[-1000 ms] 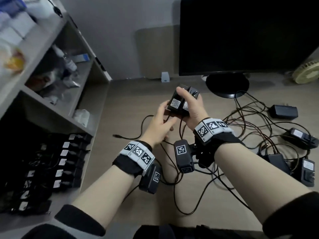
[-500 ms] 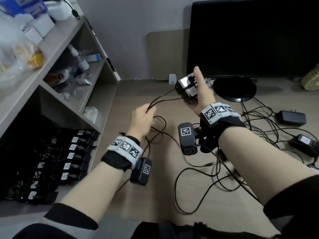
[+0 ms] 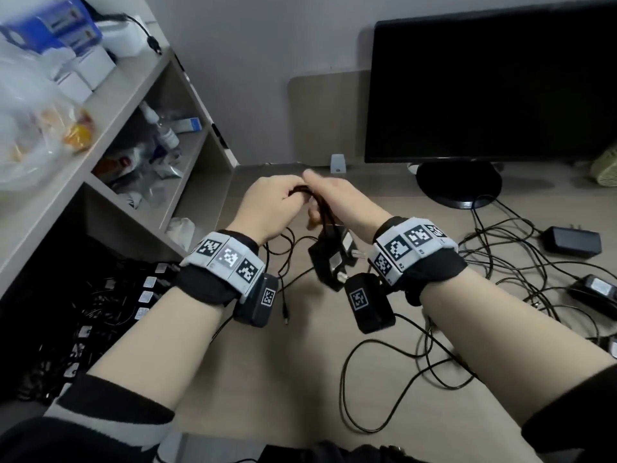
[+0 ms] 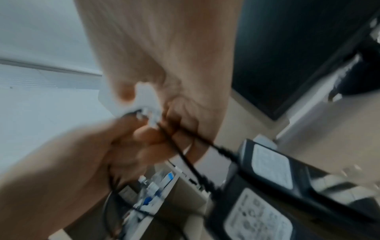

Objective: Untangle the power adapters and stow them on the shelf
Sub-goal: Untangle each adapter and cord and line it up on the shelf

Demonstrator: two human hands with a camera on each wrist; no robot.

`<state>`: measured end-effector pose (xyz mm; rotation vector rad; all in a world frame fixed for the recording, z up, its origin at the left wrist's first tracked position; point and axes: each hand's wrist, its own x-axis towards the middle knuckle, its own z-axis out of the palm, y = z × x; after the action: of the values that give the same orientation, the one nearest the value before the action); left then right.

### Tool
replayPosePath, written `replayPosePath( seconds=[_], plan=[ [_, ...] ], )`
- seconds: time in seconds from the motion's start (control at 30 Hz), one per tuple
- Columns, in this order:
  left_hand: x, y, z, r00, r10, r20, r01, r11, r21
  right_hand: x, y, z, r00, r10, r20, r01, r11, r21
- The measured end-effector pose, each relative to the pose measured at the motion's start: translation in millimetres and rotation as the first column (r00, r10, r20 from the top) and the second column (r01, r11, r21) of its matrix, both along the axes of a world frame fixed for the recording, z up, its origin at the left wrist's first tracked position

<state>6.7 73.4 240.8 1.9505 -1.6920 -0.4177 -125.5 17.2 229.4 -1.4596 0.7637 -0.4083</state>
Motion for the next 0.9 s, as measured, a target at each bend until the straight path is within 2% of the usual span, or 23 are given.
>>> replayPosePath(
  seconds=[0.07,0.13,0.2,0.27,0.33,0.4,0.47,0.53,0.57,0.63,0.73,0.83,0.9],
  plan=[
    [10.2,1.4,-9.9,0.999,0.027,0.024,-0.028,0.999,0.043,-6.2,-2.9,0.6,0.988,0.107,-0.111,-0.113,0.993,-0.044],
    [19.0,3.2,-25.0,0.994,0.087,-0.072,-0.081,0.993,0.082,-12.5,-8.8,2.6,0.990,0.051,-0.129,-0.069,0.988,-0.136],
    [31.3,5.2,-44.7,0.953,0.222,-0.205,-0.197,0.971,0.139,-18.5,-17.0,8.1,0.995,-0.095,0.042,0.098,0.992,-0.080],
    [46.1,10.9,-66.1,0.884,0.350,-0.309,-0.293,0.931,0.217,-25.9,-27.5,16.4,0.940,-0.270,0.210,0.259,0.963,0.079],
    [59.7,19.5,-85.2,0.867,0.397,-0.301,-0.309,0.903,0.299,-32.7,-37.1,24.6,0.877,-0.387,0.284,0.349,0.920,0.176],
    [70.8,29.6,-97.8,0.873,0.416,-0.253,-0.307,0.874,0.376,-36.6,-45.3,29.4,0.843,-0.430,0.324,0.380,0.901,0.209],
    [80.5,34.4,-99.7,0.855,0.468,-0.223,-0.362,0.847,0.390,-35.5,-47.7,26.5,0.858,-0.419,0.298,0.394,0.908,0.142],
    [88.1,29.4,-86.8,0.833,0.521,-0.185,-0.449,0.833,0.322,-32.9,-46.6,15.3,0.902,-0.377,0.210,0.382,0.924,0.014],
    [87.9,23.3,-75.6,0.830,0.515,-0.216,-0.455,0.847,0.274,-32.7,-44.6,7.8,0.924,-0.354,0.144,0.363,0.930,-0.049],
    [83.3,9.9,-51.7,0.806,0.443,-0.393,-0.404,0.897,0.183,-30.9,-39.7,-8.4,0.956,-0.292,0.000,0.290,0.948,-0.128],
    [62.1,-4.9,-13.2,0.712,0.237,-0.661,-0.280,0.959,0.042,-24.7,-26.3,-21.1,0.973,-0.189,-0.131,0.169,0.974,-0.152],
    [33.5,-9.6,25.8,0.676,0.073,-0.733,-0.143,0.989,-0.034,-14.0,-14.9,-22.0,0.980,-0.137,-0.142,0.108,0.975,-0.193],
    [15.3,-9.7,42.7,0.683,0.004,-0.731,-0.050,0.998,-0.041,-5.2,-8.1,-17.8,0.990,-0.092,-0.110,0.066,0.974,-0.218]
  ],
)
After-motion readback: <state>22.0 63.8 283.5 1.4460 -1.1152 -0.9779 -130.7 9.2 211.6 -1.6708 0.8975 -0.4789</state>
